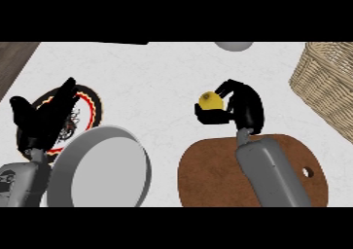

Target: Pick the lemon from the cutting board and place it in the basket

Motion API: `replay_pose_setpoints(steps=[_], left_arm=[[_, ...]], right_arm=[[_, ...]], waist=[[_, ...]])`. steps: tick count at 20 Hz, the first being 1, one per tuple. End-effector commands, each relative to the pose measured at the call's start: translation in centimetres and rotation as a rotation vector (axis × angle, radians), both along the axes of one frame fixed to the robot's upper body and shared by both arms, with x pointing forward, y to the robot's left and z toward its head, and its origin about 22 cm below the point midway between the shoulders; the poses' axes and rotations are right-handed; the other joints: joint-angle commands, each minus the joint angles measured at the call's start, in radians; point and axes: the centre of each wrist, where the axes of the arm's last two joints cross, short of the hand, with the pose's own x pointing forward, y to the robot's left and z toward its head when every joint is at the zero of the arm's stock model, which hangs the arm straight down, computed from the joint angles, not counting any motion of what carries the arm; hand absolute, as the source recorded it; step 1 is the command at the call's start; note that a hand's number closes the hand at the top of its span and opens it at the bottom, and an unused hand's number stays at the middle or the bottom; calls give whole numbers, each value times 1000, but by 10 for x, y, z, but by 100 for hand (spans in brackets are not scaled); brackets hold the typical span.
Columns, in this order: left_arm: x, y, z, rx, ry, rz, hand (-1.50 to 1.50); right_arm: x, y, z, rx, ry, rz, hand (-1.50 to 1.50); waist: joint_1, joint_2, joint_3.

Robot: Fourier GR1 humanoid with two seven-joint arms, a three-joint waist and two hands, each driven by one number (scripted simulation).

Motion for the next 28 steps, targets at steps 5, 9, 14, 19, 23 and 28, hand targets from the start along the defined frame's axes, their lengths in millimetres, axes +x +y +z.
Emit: replay_pose_setpoints(steps=[5,9,14,19,23,28], left_arm=[[7,5,1,3,1,13,0],[-1,8,-8,6,18,43,0],[-3,24,-1,7,30,67,0],[-7,0,7,-10,6,64,0],[-8,8,-8,2,10,53,0],[8,-3,-8,-5,10,50,0]], right_arm=[[18,85,77,63,-336,-172,150],[26,111,118,28,-356,-266,150],[46,110,140,-49,-348,-363,150],[62,82,163,-59,-386,-401,150],[85,74,208,-91,-404,-491,150],[109,27,220,-140,-415,-590,150]], waist=[[-20,-10,-5],[-43,-14,-4],[-57,-13,-3],[-68,-15,-2],[-59,-10,-3],[-64,-3,-3]])
